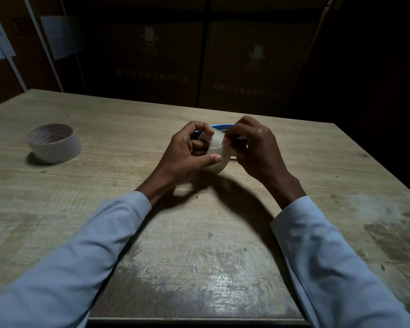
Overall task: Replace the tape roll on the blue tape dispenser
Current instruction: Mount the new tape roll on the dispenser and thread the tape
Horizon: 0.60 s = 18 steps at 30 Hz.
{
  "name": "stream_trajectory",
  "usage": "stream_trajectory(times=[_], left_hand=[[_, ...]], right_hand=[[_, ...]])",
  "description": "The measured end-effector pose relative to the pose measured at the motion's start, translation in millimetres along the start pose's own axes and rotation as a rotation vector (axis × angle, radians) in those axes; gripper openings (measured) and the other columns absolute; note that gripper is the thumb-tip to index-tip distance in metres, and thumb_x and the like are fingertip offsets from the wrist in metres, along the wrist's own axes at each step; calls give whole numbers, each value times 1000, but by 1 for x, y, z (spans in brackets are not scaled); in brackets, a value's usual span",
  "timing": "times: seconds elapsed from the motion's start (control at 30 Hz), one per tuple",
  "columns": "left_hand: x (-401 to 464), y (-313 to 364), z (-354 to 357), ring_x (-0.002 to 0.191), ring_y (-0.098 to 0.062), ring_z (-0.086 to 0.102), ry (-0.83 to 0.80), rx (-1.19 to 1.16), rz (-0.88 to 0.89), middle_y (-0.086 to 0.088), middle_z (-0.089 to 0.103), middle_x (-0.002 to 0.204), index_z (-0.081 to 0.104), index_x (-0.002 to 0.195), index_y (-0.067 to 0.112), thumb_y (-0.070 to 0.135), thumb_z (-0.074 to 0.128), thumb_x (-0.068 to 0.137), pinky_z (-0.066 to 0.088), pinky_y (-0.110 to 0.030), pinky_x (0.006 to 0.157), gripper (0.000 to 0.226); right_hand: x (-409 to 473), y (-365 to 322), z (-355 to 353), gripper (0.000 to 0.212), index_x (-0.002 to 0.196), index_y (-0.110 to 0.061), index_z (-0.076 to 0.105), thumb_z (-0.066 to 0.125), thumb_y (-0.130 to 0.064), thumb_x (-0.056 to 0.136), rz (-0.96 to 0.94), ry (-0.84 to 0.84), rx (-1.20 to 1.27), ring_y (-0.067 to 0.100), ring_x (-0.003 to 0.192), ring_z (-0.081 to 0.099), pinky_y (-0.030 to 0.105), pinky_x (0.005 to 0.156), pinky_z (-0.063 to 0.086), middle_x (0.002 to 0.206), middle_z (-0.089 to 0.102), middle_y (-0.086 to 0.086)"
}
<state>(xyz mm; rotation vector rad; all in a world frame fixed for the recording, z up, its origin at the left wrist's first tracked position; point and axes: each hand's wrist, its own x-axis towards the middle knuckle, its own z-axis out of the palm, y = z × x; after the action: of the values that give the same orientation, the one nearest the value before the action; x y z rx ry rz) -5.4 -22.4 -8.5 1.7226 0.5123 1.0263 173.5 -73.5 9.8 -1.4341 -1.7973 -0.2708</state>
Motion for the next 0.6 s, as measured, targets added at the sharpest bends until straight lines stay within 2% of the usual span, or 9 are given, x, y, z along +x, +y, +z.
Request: stream_trajectory(times=[0.1,0.17,0.23,0.3,0.37,0.47,0.6], left_hand=[[0,1,1,90,-21,74,6,-14,-1,-9,71,96,48,114,7,-11,76,74,61,-32,76,52],[0,0,2,90,-21,74,18,-15,0,-8,71,94,48,113,7,-11,76,74,61,-34,77,52],[0,-2,2,90,-23,74,38,-12,6,-11,70,93,48,112,8,-10,77,74,61,-39,79,51],[1,-4,0,92,-32,73,60,-10,14,-14,68,95,48,110,8,-8,77,75,61,-46,80,49],[3,-6,-3,91,-36,72,86,-20,20,-13,65,93,47,109,7,-8,78,75,60,-49,80,48],[3,-7,-6,90,-29,73,78,-67,11,-23,67,99,45,108,9,-11,74,78,60,-45,82,47],[2,-8,-6,99,-37,71,17,-152,-11,-39,59,114,44,112,13,-13,69,79,58,-48,87,49]], right_hand=[[-2,-4,2,13,88,-4,63,55,5,82,-67,-37,-117,29,78,56,41,60,49,92,60,13],[-3,-7,2,20,90,-2,60,42,-5,83,-96,-60,-164,30,79,52,39,60,45,94,59,15],[-3,-10,1,27,93,-2,59,37,-12,82,-107,-78,-177,27,80,49,37,61,41,96,58,15],[-4,-10,4,18,95,-3,60,47,-4,82,-97,-105,-160,24,82,49,33,62,40,98,58,14],[-5,-8,6,17,97,-6,60,61,-1,80,-64,-107,-63,23,84,53,34,63,46,100,58,10],[-6,-5,10,24,108,-7,61,67,-21,90,-6,-79,81,18,92,60,29,71,57,108,57,6],[-8,0,12,37,116,-13,58,72,-33,88,142,-99,275,11,104,59,22,78,57,118,50,-1]])
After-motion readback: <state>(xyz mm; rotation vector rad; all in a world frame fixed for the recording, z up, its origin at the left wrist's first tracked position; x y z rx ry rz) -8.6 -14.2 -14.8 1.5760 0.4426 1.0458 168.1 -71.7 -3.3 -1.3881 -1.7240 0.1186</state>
